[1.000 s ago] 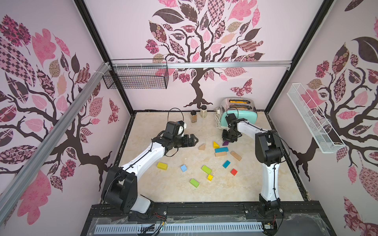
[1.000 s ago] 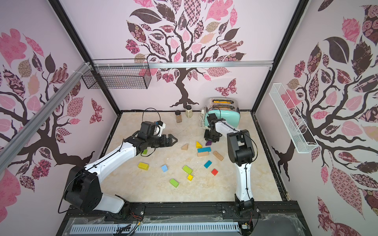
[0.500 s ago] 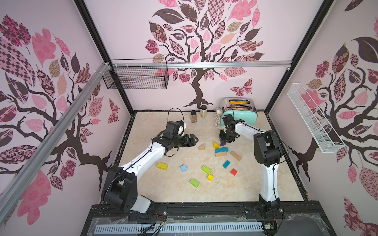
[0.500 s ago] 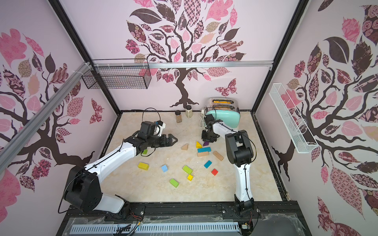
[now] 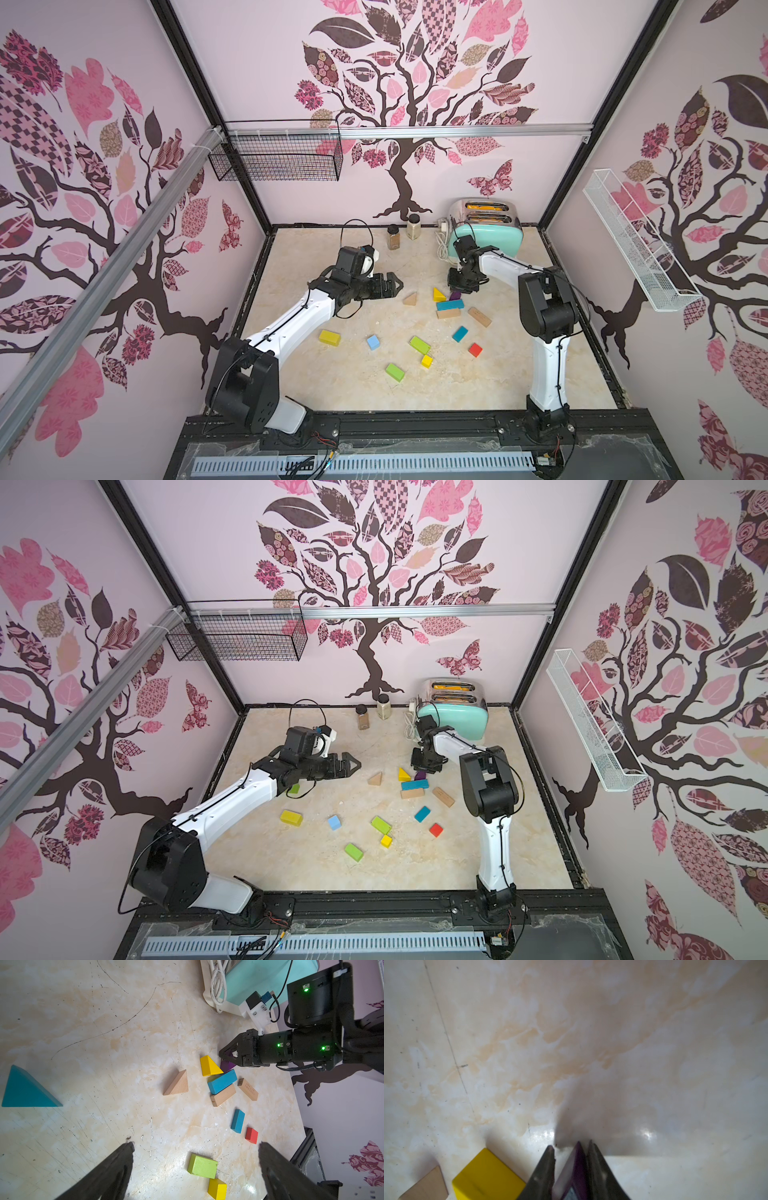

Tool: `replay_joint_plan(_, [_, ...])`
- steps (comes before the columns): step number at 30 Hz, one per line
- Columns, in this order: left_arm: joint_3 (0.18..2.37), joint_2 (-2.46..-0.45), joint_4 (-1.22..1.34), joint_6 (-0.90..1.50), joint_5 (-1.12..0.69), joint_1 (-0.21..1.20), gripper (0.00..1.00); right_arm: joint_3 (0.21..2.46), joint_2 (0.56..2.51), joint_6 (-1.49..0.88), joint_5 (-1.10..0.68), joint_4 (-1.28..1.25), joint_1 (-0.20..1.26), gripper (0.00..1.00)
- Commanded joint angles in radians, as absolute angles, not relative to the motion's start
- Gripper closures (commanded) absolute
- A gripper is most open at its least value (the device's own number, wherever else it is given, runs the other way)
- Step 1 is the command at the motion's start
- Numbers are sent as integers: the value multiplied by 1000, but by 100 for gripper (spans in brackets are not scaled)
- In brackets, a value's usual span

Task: Assemble a carrot with building blocks
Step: Assemble the building block at the center of the board.

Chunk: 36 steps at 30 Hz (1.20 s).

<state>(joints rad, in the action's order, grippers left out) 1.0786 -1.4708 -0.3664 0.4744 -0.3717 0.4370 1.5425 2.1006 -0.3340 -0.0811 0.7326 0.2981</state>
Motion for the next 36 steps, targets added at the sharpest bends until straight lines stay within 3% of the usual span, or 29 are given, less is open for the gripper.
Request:
replay_joint_plan(1, [1077, -1481, -348, 468, -382, 432, 2, 1542, 2089, -369, -78, 769, 303, 60])
replay_joint_plan(8, [1074, -1476, -353, 464, -382, 432, 2, 1596, 2078, -400, -63, 775, 299, 46])
replay_joint_plan(16, [1099, -1459, -366, 444, -386, 433, 2, 1622, 1915, -408, 99, 899, 290, 19])
replay_joint_plan(20, [1125, -1448, -384, 432, -405, 433, 2, 1564, 1851, -421, 117, 989, 281, 12])
replay_joint_plan(22, [1155, -1458, -421, 431, -406, 433, 2, 1488, 1821, -451, 72, 1004, 268, 3])
replay_joint_plan(28, [1263, -1518, -533, 376, -434, 443, 2, 1252, 1750, -540, -96, 889, 210, 1])
replay_joint_plan(36, [1246, -1532, -499, 394, -439, 466, 2, 1201, 1800, -598, -105, 816, 184, 1])
